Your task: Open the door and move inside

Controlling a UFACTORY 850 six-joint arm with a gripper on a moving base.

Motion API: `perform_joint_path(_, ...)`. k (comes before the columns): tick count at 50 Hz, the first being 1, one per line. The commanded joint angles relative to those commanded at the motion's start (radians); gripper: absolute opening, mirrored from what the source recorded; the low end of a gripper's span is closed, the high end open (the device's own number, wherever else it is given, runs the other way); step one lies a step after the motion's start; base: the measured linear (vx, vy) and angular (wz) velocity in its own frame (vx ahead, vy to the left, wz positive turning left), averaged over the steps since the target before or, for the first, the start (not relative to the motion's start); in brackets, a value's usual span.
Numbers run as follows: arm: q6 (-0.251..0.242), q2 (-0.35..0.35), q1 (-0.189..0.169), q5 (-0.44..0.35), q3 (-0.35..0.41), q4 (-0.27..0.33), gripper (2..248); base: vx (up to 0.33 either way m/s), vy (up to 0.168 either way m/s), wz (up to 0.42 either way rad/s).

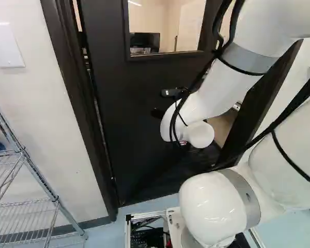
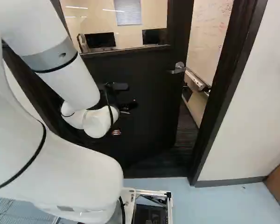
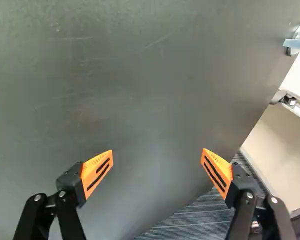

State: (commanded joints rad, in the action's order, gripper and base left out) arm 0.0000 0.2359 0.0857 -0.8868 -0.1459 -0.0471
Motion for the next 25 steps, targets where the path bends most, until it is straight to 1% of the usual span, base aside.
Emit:
perform_joint_path(10,0.000,-0.021,-0.001,0.000,-0.018,-0.023,247,0.000,0.000,0.000)
perform_joint_path(25,0.000,-0.073,-0.004,0.000,-0.065,-0.075,247,0.000,0.000,0.000)
